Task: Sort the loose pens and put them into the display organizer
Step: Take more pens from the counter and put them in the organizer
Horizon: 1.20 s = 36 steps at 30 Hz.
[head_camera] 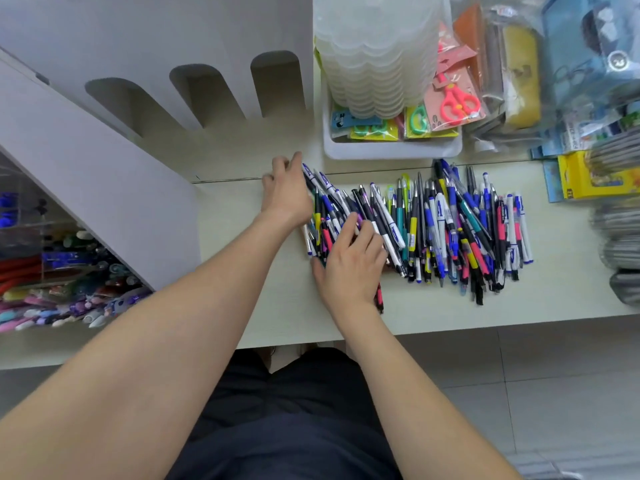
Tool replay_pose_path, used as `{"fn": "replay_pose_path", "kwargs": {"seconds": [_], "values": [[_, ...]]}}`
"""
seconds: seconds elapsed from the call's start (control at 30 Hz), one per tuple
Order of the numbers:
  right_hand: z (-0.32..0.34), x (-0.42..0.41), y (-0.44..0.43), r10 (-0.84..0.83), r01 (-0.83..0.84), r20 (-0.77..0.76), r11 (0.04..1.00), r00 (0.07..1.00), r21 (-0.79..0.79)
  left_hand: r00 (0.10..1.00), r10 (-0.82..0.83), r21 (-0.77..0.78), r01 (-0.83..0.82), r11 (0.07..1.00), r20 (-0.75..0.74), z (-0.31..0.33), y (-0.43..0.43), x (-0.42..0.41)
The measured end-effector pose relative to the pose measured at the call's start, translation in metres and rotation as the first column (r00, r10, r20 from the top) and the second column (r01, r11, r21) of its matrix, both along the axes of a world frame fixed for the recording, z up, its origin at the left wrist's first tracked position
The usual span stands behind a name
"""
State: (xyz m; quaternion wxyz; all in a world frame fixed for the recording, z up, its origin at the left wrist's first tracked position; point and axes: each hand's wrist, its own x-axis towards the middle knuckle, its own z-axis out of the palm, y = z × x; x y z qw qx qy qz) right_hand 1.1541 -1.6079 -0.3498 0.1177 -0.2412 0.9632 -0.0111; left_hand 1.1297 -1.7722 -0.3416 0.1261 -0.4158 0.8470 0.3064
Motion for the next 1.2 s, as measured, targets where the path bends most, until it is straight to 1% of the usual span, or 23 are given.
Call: {"fn": "replay_pose_path", "kwargs": {"seconds": [0.07,0.17,0.27,0.37,0.47,0.53,0.67,0.73,0.83,0.87,0.93,1.0,1.13,1.2], "values": [[-0.001,-0.002,0.003,-0.007,0.007,-0.019,1.000,1.000,0.002,0.998,-0.060,0.010,0.060,0.998,-0.002,-0.001,-0.003,-0.007],[0.001,0.000,0.015,-0.012,0.012,-0.020,1.000,1.000,-0.022,0.994,-0.106,0.008,0.106,0.994,-0.016,-0.001,0.002,-0.007],[-0.001,0.009,0.026,-0.008,0.007,-0.016,0.999,1.000,-0.042,0.987,-0.160,0.040,0.161,0.986,-0.025,-0.003,0.009,0.002],[-0.002,0.019,0.034,-0.019,0.019,-0.023,1.000,1.000,-0.024,0.994,-0.082,0.027,0.084,0.996,-0.076,-0.007,0.012,0.011],[0.000,0.023,0.039,-0.067,0.066,-0.024,0.998,0.997,-0.003,0.996,-0.062,0.022,0.063,0.998,-0.064,-0.008,0.010,0.012],[0.001,0.023,0.043,-0.082,0.082,-0.008,0.997,0.997,0.006,0.996,-0.061,0.068,0.066,0.996,-0.071,-0.007,0.008,0.011],[-0.001,0.022,0.046,-0.030,0.031,0.018,0.999,0.999,-0.037,0.994,-0.021,0.184,0.041,0.982,-0.106,-0.004,0.007,0.022],[0.000,0.022,0.046,-0.014,0.014,0.007,0.998,1.000,-0.054,0.989,0.031,0.190,-0.003,0.982,-0.143,0.000,0.013,0.032],[0.003,0.024,0.043,-0.010,0.009,-0.007,0.994,1.000,-0.106,0.991,0.096,0.151,-0.082,0.985,-0.088,0.005,0.026,0.045],[0.004,0.026,0.040,0.001,0.000,0.003,0.992,1.000,-0.129,0.992,0.107,0.170,-0.095,0.981,-0.068,0.005,0.031,0.049],[0.006,0.032,0.033,0.029,-0.023,0.039,0.989,0.999,-0.147,0.992,0.106,0.226,-0.087,0.970,-0.073,0.004,0.039,0.056],[0.004,0.039,0.023,0.035,-0.027,0.060,0.992,0.998,-0.124,0.993,0.089,0.228,-0.068,0.971,-0.084,0.001,0.045,0.063],[-0.005,0.050,0.000,-0.045,0.051,0.092,0.997,0.995,-0.057,0.984,0.158,0.232,-0.136,0.963,-0.079,0.007,0.047,0.072],[-0.009,0.050,-0.007,-0.073,0.078,0.081,0.994,0.994,-0.072,0.983,0.167,0.269,-0.142,0.953,-0.071,0.010,0.047,0.076]]}}
